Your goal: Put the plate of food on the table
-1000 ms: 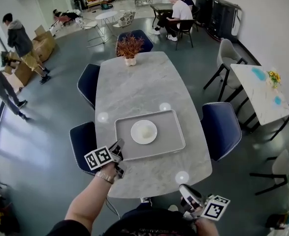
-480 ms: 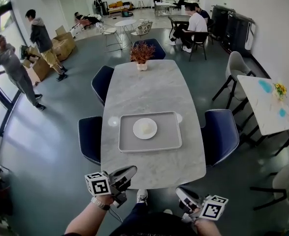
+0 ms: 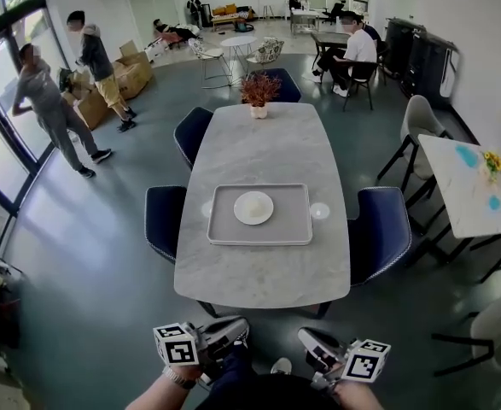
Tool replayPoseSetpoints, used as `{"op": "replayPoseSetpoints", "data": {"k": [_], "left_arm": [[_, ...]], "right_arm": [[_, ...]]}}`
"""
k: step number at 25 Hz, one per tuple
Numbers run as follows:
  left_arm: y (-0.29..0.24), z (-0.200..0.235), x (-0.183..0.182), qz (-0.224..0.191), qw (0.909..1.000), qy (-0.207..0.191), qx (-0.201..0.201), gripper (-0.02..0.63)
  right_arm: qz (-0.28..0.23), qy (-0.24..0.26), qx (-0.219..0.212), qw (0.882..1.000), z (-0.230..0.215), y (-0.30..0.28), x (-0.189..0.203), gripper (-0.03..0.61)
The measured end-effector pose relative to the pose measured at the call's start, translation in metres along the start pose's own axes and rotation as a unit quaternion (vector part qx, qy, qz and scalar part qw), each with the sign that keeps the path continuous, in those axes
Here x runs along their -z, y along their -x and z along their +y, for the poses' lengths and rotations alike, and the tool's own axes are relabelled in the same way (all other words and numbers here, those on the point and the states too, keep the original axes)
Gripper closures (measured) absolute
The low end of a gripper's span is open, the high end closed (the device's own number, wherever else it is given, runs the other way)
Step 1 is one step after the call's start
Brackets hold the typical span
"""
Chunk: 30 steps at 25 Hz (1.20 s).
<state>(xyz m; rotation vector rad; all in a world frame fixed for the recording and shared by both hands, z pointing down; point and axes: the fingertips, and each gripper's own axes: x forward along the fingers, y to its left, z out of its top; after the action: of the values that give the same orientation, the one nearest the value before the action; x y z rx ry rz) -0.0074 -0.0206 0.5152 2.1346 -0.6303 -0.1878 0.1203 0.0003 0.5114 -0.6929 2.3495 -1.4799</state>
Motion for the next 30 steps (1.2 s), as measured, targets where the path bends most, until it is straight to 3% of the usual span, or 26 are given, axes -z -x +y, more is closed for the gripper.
{"op": "replayPoseSetpoints", "data": {"k": [6, 13, 24, 30], "left_arm": [[0.005, -0.027, 0.033, 0.017, 0.9998, -0.014, -0.001, 0.606], [0.029, -0.030, 0.045, 0.003, 1.0000, 0.001, 0.000, 0.606], [0.088, -0.031, 0.030, 0.008, 0.9993, 0.030, 0.024, 0.606], [0.131, -0.024, 0.016, 0.009, 0.9993, 0.020, 0.032, 0.606]], "right_arm": [[0.030, 0.018, -0.002, 0.999, 0.001, 0.009, 0.012, 0.568], [0.056, 0.024, -0.022, 0.998, 0.014, -0.008, 0.030, 0.568], [0.046, 0.005, -0.021, 0.999, 0.042, -0.052, 0.077, 0.568], [0.040, 0.003, -0.017, 0.999, 0.062, -0.074, 0.111, 0.568]]}}
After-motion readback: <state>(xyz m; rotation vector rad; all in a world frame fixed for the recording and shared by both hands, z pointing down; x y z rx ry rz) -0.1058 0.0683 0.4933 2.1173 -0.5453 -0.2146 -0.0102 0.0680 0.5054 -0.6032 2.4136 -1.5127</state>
